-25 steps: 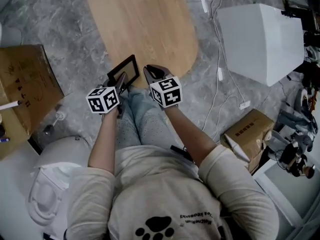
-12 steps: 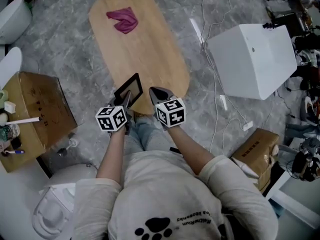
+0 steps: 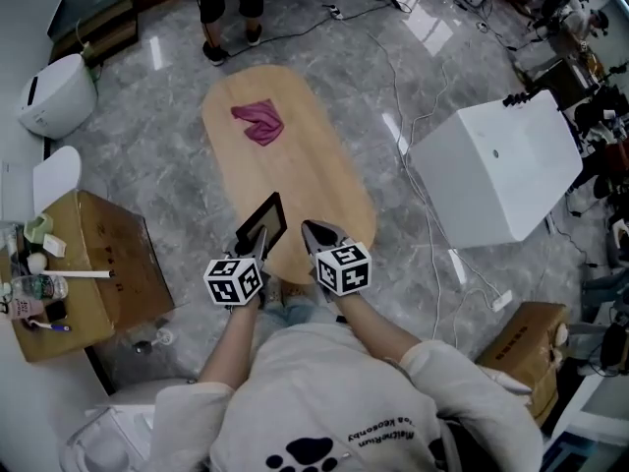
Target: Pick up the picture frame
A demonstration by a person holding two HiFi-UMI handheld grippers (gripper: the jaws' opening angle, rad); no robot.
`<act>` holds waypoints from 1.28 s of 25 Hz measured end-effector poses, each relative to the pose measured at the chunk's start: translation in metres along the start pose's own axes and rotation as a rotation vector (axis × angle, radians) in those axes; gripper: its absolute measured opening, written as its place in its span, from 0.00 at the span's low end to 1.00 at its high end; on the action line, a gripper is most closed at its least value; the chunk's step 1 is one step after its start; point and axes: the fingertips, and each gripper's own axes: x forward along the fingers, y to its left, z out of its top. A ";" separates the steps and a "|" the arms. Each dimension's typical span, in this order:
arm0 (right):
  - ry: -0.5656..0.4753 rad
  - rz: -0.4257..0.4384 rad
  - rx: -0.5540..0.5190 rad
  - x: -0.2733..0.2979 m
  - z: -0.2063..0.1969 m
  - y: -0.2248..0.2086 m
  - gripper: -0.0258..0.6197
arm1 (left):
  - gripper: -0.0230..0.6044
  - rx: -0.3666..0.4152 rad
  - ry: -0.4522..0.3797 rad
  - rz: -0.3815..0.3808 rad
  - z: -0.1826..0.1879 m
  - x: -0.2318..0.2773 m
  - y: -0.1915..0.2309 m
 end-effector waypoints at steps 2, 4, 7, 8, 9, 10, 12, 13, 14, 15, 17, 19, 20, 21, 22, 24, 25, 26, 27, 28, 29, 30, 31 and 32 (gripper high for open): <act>-0.032 0.013 -0.018 -0.004 0.013 0.007 0.05 | 0.06 0.026 -0.027 0.011 0.014 -0.007 -0.002; -0.068 0.022 -0.040 -0.010 0.027 0.013 0.05 | 0.06 0.054 -0.053 0.018 0.027 -0.013 -0.006; -0.114 0.032 -0.071 -0.021 0.044 0.021 0.05 | 0.06 0.091 -0.090 0.029 0.044 -0.022 -0.018; -0.128 0.037 -0.079 -0.024 0.049 0.024 0.05 | 0.06 0.104 -0.103 0.031 0.050 -0.025 -0.022; -0.143 0.041 -0.087 -0.027 0.055 0.028 0.05 | 0.06 0.117 -0.118 0.032 0.056 -0.027 -0.025; -0.158 0.044 -0.095 -0.029 0.060 0.031 0.05 | 0.06 0.130 -0.133 0.031 0.063 -0.030 -0.029; -0.188 0.047 -0.114 -0.035 0.070 0.037 0.05 | 0.06 0.152 -0.163 0.028 0.075 -0.036 -0.037; -0.203 0.047 -0.125 -0.039 0.075 0.041 0.05 | 0.06 0.162 -0.176 0.028 0.080 -0.039 -0.041; -0.218 0.046 -0.136 -0.042 0.079 0.044 0.05 | 0.06 0.173 -0.188 0.029 0.084 -0.044 -0.044; -0.235 0.045 -0.148 -0.046 0.082 0.048 0.05 | 0.06 0.185 -0.201 0.032 0.088 -0.048 -0.047; -0.275 0.040 -0.171 -0.055 0.090 0.054 0.05 | 0.06 0.208 -0.230 0.040 0.094 -0.057 -0.053; -0.323 0.034 -0.194 -0.065 0.101 0.060 0.05 | 0.06 0.231 -0.260 0.045 0.101 -0.065 -0.058; -0.344 0.031 -0.208 -0.069 0.106 0.064 0.05 | 0.06 0.246 -0.273 0.047 0.105 -0.069 -0.062; -0.362 0.030 -0.221 -0.074 0.111 0.066 0.05 | 0.06 0.261 -0.285 0.048 0.109 -0.073 -0.066; -0.377 0.028 -0.232 -0.078 0.116 0.068 0.05 | 0.06 0.276 -0.296 0.050 0.112 -0.076 -0.070; -0.401 0.025 -0.242 -0.086 0.123 0.069 0.05 | 0.06 0.297 -0.321 0.056 0.119 -0.082 -0.080; -0.411 0.022 -0.244 -0.090 0.126 0.068 0.05 | 0.06 0.303 -0.333 0.058 0.121 -0.085 -0.085; -0.423 0.019 -0.245 -0.094 0.128 0.068 0.05 | 0.06 0.309 -0.345 0.060 0.124 -0.087 -0.090; -0.437 0.016 -0.248 -0.099 0.131 0.068 0.05 | 0.06 0.315 -0.356 0.061 0.126 -0.090 -0.094; -0.454 0.011 -0.255 -0.103 0.134 0.068 0.05 | 0.06 0.322 -0.365 0.061 0.127 -0.092 -0.098; -0.472 0.006 -0.266 -0.108 0.136 0.068 0.05 | 0.06 0.331 -0.373 0.062 0.127 -0.094 -0.103; -0.487 0.002 -0.280 -0.113 0.138 0.069 0.05 | 0.06 0.341 -0.381 0.063 0.127 -0.095 -0.107; -0.501 -0.002 -0.295 -0.117 0.140 0.069 0.05 | 0.06 0.351 -0.390 0.065 0.127 -0.096 -0.110; -0.513 -0.005 -0.309 -0.120 0.142 0.071 0.05 | 0.06 0.361 -0.398 0.067 0.126 -0.098 -0.114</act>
